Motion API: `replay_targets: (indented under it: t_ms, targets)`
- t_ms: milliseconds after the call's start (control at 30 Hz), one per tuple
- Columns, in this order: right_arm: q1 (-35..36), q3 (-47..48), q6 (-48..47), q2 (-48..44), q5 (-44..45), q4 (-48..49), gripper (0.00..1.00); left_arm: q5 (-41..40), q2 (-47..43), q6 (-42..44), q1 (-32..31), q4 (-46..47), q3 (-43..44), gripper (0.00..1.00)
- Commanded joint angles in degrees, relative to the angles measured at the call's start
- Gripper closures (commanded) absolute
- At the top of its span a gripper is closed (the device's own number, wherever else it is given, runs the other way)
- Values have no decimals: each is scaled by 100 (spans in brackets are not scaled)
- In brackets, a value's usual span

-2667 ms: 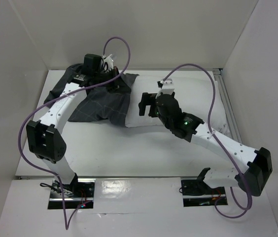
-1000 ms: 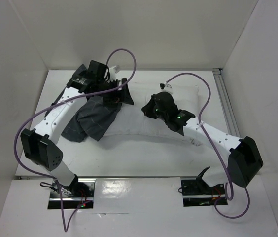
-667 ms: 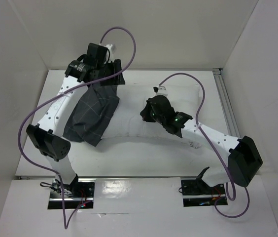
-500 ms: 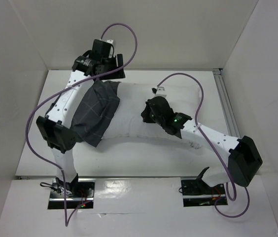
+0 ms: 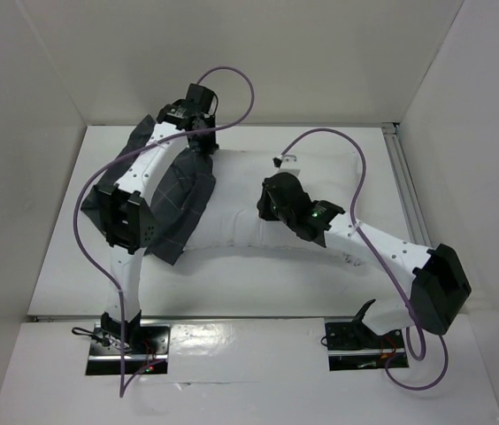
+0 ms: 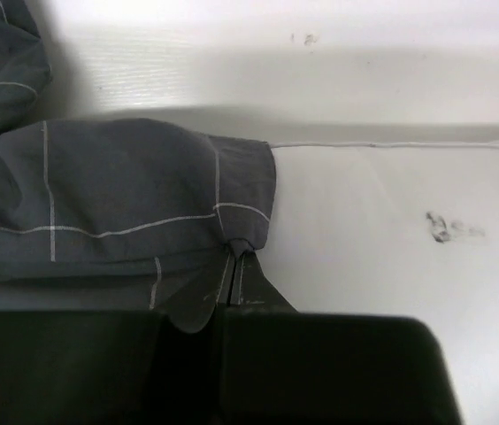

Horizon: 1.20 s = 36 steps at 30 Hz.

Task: Put the pillow into the pillowcase

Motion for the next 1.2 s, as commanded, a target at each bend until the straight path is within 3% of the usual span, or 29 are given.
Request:
replay_targets:
  t_ms: [0, 100, 133, 167, 267, 333, 400, 533, 633, 700, 733, 767, 867, 1067, 1167]
  targets:
    - [91, 411, -296, -154, 797, -840, 55, 214, -104, 48, -18, 103, 274, 100]
    - [91, 762, -436, -470, 2060, -1296, 11, 382, -227, 48, -18, 164, 326, 100]
    - [91, 869, -436, -541, 2065, -1455, 6, 469, -297, 48, -18, 164, 326, 100]
    - [91, 974, -375, -542, 2622, -1622, 2, 635, -298, 100, -18, 217, 326, 100]
    - [-592, 1422, -191, -498, 2761, -2334, 0, 1030, -465, 153, -18, 322, 274, 100]
    - [-1479, 1537, -190, -314, 2480, -2582, 0, 1269, -517, 153, -18, 323, 274, 100]
    - [-2390, 1485, -260, -235, 1498, -2529, 0, 1419, -517, 153, -18, 323, 335, 100]
    - [-3325, 1196, -313, -32, 55, -2362, 0, 1700, -517, 153, -149, 375, 335, 100]
    - [-3381, 652, 19, -32, -842, -1908, 1, 2155, -517, 153, -220, 437, 396, 100]
    - [-3267, -24, 239, -207, -1778, -1345, 14, 2463, -465, 92, -290, 507, 397, 100]
    - [-3197, -244, 519, -268, -2071, -1020, 25, 2726, -465, 39, -291, 586, 397, 100]
    - [-2996, -534, 652, -330, -2335, -399, 49, 2850, -465, -39, -360, 639, 397, 100]
    - [-2433, -318, 829, -278, -2681, 134, 96, 3194, -412, -154, -642, 718, 598, 100]
    - [-1782, 947, 680, -506, -2189, -129, 100, 3766, -631, -541, -1203, 850, 1003, 100]
    - [-1659, 1019, 680, -734, -1768, -365, 100, 3160, -965, -751, -1835, 1041, 532, 100]
